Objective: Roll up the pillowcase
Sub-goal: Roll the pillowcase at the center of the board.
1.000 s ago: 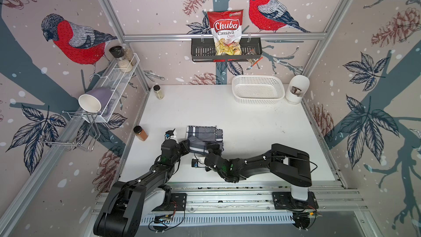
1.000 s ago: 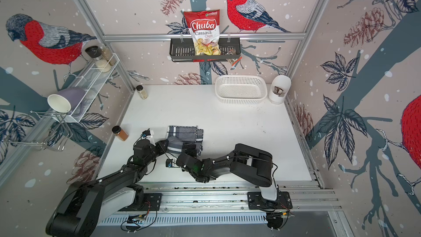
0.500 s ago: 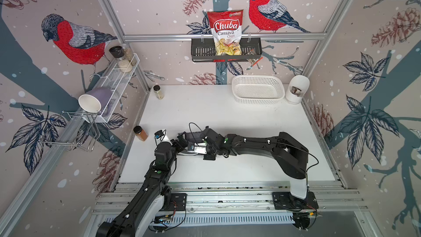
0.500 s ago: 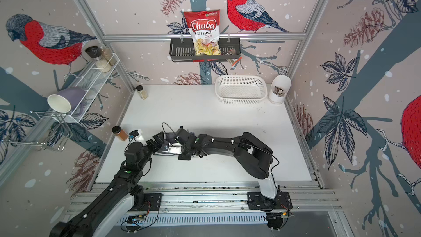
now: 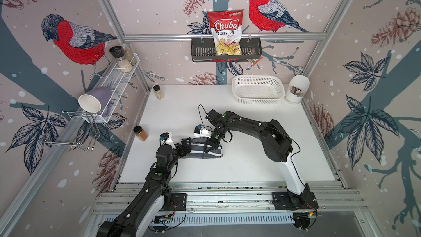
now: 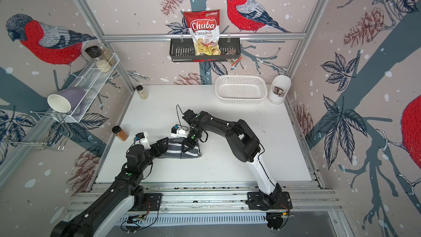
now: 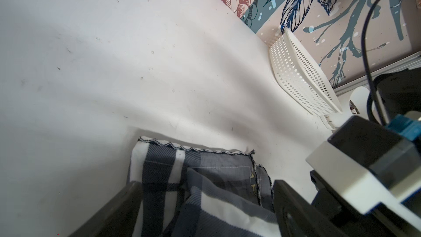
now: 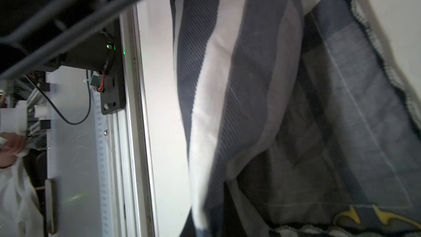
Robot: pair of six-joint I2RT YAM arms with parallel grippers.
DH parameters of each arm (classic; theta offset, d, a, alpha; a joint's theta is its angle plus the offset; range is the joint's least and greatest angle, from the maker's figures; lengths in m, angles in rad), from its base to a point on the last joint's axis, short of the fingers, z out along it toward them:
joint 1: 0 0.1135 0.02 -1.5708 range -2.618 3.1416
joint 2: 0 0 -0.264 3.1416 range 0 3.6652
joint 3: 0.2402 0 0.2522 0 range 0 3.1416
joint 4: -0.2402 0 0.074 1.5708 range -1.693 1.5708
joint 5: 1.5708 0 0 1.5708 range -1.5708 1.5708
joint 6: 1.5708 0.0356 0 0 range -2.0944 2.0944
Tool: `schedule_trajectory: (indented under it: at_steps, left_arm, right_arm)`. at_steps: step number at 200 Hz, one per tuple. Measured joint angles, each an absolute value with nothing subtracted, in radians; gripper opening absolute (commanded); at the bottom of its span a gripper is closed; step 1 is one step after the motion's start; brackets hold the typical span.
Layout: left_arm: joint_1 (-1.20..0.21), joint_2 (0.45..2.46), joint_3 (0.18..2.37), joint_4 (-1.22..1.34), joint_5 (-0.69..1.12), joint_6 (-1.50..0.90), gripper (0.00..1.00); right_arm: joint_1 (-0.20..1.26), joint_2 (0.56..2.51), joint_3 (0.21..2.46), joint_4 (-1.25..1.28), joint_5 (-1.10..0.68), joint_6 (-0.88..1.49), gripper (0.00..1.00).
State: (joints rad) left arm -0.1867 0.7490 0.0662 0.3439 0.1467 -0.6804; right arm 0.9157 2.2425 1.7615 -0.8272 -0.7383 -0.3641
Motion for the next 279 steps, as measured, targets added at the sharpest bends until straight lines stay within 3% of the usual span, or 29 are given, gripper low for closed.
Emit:
schedule_trajectory:
  at_steps: [18, 35, 46, 80, 105, 128, 143, 167, 192, 212, 232, 242, 263, 279]
  left_arm:
    - [-0.186, 0.799, 0.066, 0.368, 0.157, -0.68, 0.62]
    - [-0.186, 0.857, 0.066, 0.4, 0.159, -0.68, 0.26]
    - [-0.186, 0.891, 0.07, 0.408, 0.162, -0.68, 0.13]
    - [-0.186, 0.966, 0.096, 0.425, 0.179, -0.673, 0.13]
    - [-0.186, 0.974, 0.101, 0.426, 0.178, -0.673, 0.14]
    - [-0.186, 0.974, 0.102, 0.425, 0.174, -0.673, 0.14]
    - [-0.186, 0.976, 0.102, 0.425, 0.17, -0.674, 0.14]
    - [-0.186, 0.976, 0.102, 0.425, 0.156, -0.675, 0.15]
    - [-0.186, 0.968, 0.102, 0.424, 0.154, -0.677, 0.16]
    - [-0.186, 0.957, 0.102, 0.421, 0.152, -0.677, 0.19]
    - [-0.186, 0.939, 0.101, 0.412, 0.143, -0.68, 0.36]
    - [-0.186, 0.925, 0.101, 0.405, 0.13, -0.683, 0.44]
    - [-0.168, 0.855, 0.119, 0.338, 0.104, -0.699, 0.59]
    - [-0.141, 0.757, 0.131, 0.285, 0.073, -0.717, 0.64]
  right_arm:
    - [0.907, 2.259, 1.764, -0.839, -0.77, -0.332, 0.24]
    - [0.892, 2.266, 1.764, -0.834, -0.769, -0.303, 0.4]
    - [0.883, 2.262, 1.76, -0.813, -0.76, -0.268, 0.5]
    - [0.898, 2.133, 1.65, -0.675, -0.637, -0.203, 0.76]
    - [1.007, 1.878, 1.398, -0.439, -0.338, -0.208, 0.99]
    - [1.215, 1.67, 1.028, -0.049, 0.034, -0.358, 1.0]
    - [1.331, 1.644, 0.865, 0.116, 0.191, -0.506, 1.0]
    - [1.42, 1.72, 0.824, 0.286, 0.406, -0.664, 0.97]
    - [1.421, 1.834, 0.886, 0.365, 0.524, -0.715, 0.92]
    - [1.394, 1.898, 0.936, 0.345, 0.549, -0.733, 0.71]
    - [1.359, 1.923, 0.995, 0.273, 0.526, -0.704, 0.31]
    - [1.345, 1.929, 1.025, 0.224, 0.492, -0.685, 0.01]
    - [1.308, 1.94, 1.103, 0.076, 0.353, -0.613, 0.0]
    - [1.263, 1.939, 1.15, -0.026, 0.236, -0.562, 0.0]
